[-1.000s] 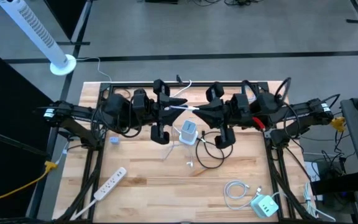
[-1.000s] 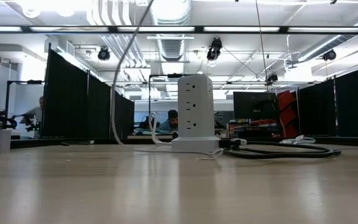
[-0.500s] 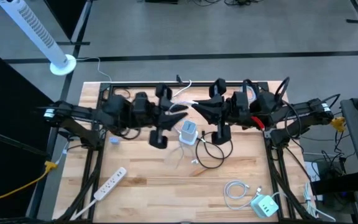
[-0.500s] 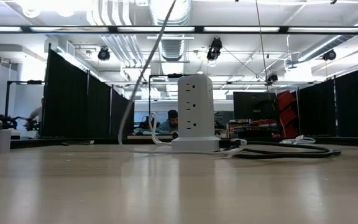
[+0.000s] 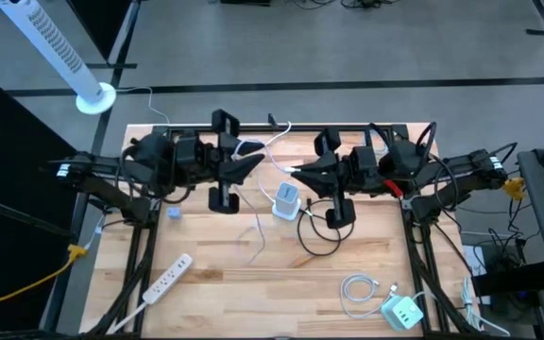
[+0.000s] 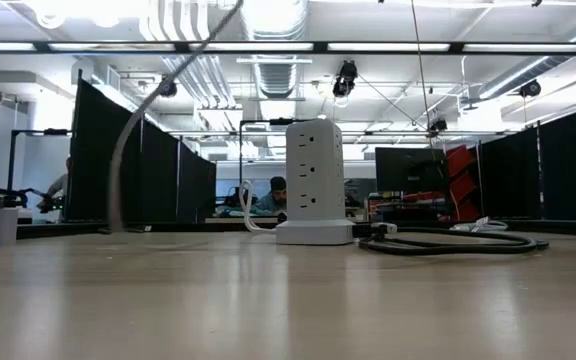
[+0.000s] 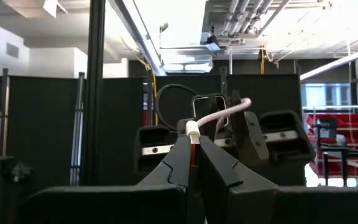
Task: Plug in charger cables
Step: Insert the center white charger cable into the bottom left white outlet extension
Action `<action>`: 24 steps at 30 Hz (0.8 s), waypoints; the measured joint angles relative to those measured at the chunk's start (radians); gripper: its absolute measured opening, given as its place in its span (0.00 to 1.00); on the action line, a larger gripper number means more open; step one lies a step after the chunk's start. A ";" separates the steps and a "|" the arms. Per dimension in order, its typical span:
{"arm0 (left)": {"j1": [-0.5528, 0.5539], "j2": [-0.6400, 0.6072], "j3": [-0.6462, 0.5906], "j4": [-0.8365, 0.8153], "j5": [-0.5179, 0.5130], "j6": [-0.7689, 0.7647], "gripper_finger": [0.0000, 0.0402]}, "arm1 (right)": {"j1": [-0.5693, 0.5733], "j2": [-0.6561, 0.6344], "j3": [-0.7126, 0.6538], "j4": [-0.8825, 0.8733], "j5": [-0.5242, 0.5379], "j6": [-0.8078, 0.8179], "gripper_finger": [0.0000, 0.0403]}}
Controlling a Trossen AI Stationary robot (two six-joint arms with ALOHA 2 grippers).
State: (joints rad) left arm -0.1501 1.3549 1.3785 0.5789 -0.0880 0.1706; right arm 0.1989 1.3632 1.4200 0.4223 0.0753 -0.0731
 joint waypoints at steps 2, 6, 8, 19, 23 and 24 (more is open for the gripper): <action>0.000 0.001 0.000 -0.032 0.000 -0.004 0.17 | 0.000 -0.002 0.000 0.009 0.001 -0.020 0.01; 0.000 0.001 0.000 -0.121 0.000 -0.005 0.16 | 0.000 -0.007 0.000 0.017 0.004 -0.019 0.01; 0.000 0.001 0.000 -0.179 0.001 -0.001 0.17 | 0.000 -0.008 0.000 0.016 0.005 -0.027 0.01; 0.000 -0.039 0.000 -0.311 0.001 0.017 0.17 | 0.014 -0.015 0.000 -0.004 0.004 -0.040 0.01; 0.003 -0.083 0.000 -0.334 0.001 0.027 0.17 | 0.032 -0.020 0.000 -0.008 -0.001 -0.051 0.01; 0.003 -0.095 0.000 -0.333 0.002 0.027 0.17 | 0.035 -0.021 0.000 -0.008 -0.001 -0.055 0.01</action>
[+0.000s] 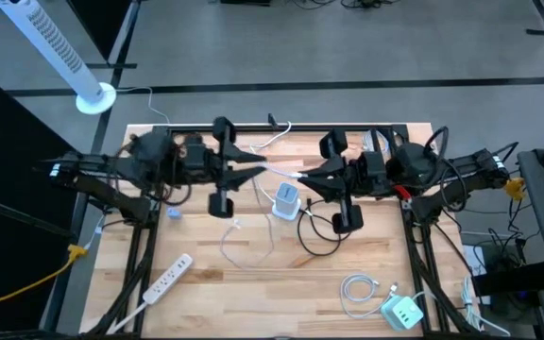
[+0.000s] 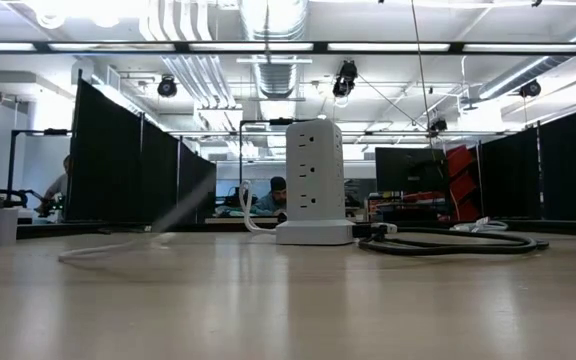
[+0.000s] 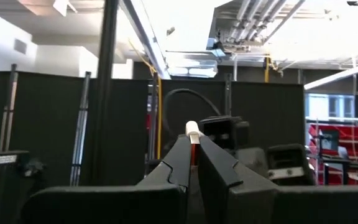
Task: Plug in charger cables
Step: Insert the center white charger cable into the bottom left white outlet extension
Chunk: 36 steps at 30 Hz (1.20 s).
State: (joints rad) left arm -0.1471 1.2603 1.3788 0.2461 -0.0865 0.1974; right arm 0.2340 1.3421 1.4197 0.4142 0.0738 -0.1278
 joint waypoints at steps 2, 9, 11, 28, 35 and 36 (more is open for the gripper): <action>0.000 -0.019 0.000 0.001 0.007 0.000 0.16 | 0.004 -0.003 0.000 -0.013 0.001 -0.004 0.01; 0.000 -0.045 0.000 0.008 0.020 0.000 0.16 | 0.007 -0.004 0.000 -0.040 -0.026 0.012 0.01; 0.000 -0.033 0.001 0.008 0.020 0.000 0.16 | 0.007 -0.004 0.000 -0.033 -0.027 0.013 0.01; -0.001 0.098 0.001 0.100 0.078 -0.031 0.16 | 0.010 -0.005 0.000 -0.021 0.092 -0.012 0.01; -0.003 0.054 0.001 0.159 0.113 -0.042 0.16 | 0.010 -0.009 0.000 -0.057 0.095 -0.015 0.01; -0.003 0.049 0.001 0.169 0.113 -0.042 0.16 | 0.010 -0.009 0.000 -0.070 0.096 -0.014 0.01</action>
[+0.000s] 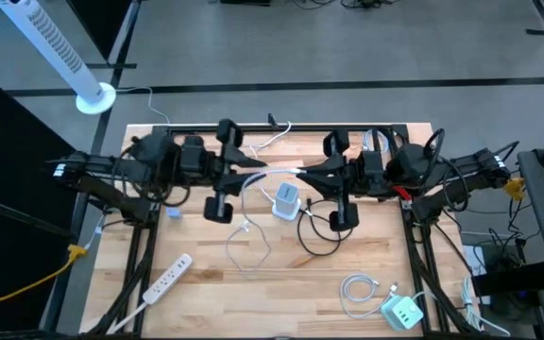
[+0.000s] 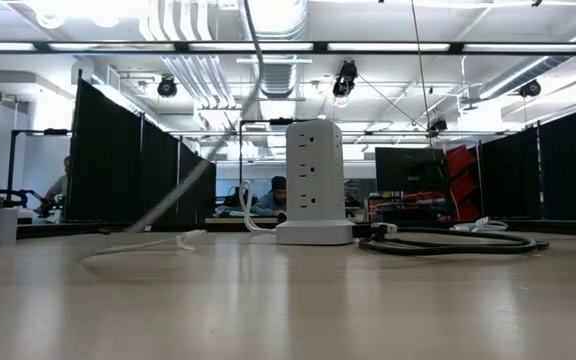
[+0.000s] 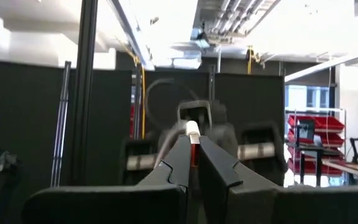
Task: Plug in charger cables
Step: Insert the center white charger cable into the bottom left white outlet extension
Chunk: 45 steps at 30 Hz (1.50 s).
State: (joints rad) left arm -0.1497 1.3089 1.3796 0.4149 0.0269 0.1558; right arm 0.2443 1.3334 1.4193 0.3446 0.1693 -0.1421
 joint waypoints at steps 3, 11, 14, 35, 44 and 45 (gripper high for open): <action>0.000 -0.008 0.000 0.031 0.002 0.000 0.16 | -0.002 0.003 0.000 -0.028 0.020 0.000 0.01; 0.003 0.008 0.000 0.030 0.001 0.000 0.16 | -0.007 0.012 0.000 -0.048 0.037 0.001 0.01; 0.004 0.012 0.000 0.001 -0.030 0.034 0.16 | -0.007 0.009 0.000 -0.023 -0.025 0.008 0.01; 0.020 0.103 0.000 0.058 -0.008 -0.083 0.16 | -0.007 0.008 0.000 -0.001 0.026 -0.016 0.01; 0.020 0.100 0.000 0.188 0.019 -0.113 0.16 | -0.007 0.008 0.000 -0.059 0.069 -0.010 0.01; 0.020 0.100 0.000 0.188 0.019 -0.114 0.16 | -0.008 0.008 0.000 -0.060 0.069 -0.007 0.01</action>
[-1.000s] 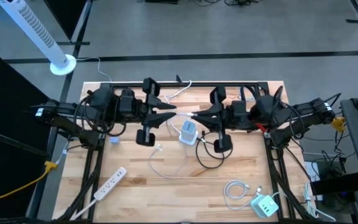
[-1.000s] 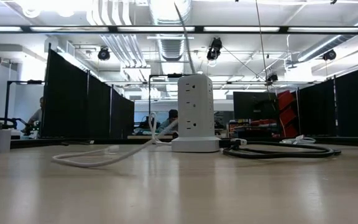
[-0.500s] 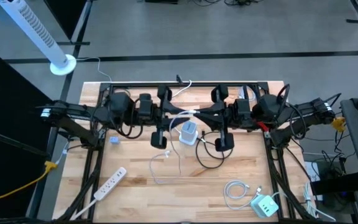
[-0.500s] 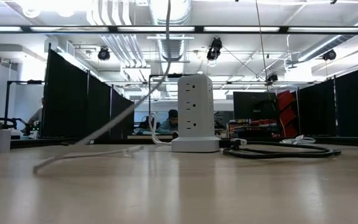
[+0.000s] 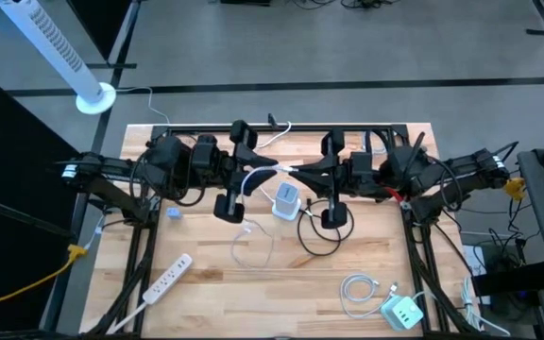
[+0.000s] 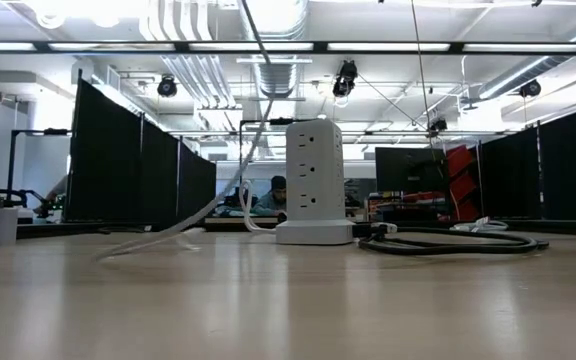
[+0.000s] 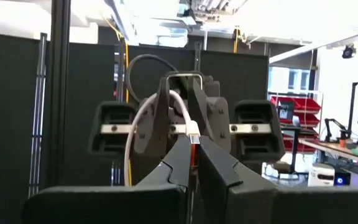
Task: Plug in charger cables
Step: Insert the center white charger cable into the bottom left white outlet extension
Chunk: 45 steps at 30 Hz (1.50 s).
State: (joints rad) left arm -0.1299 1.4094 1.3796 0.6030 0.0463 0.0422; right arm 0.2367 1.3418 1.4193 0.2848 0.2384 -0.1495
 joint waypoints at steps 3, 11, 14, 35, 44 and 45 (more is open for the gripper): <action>0.000 0.000 0.000 -0.001 0.000 0.000 0.16 | 0.000 0.000 0.000 0.001 0.001 0.001 0.01; 0.000 0.002 0.000 -0.046 -0.026 0.021 0.16 | 0.000 0.001 0.000 0.011 0.000 0.009 0.01; 0.001 0.002 0.000 -0.045 -0.045 0.040 0.16 | 0.000 0.004 0.000 0.043 0.000 0.008 0.01; 0.004 0.073 0.000 0.067 -0.061 -0.030 0.16 | 0.001 0.019 0.000 0.092 -0.005 -0.018 0.01; 0.004 0.072 0.000 0.080 -0.063 -0.029 0.15 | 0.001 0.020 0.000 0.087 -0.003 -0.008 0.01; 0.004 0.072 0.000 0.078 -0.063 -0.029 0.14 | 0.001 0.020 0.000 0.087 -0.003 -0.008 0.01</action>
State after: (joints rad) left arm -0.1261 1.4818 1.3796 0.6808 -0.0162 0.0128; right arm 0.2375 1.3617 1.4193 0.3717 0.2352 -0.1577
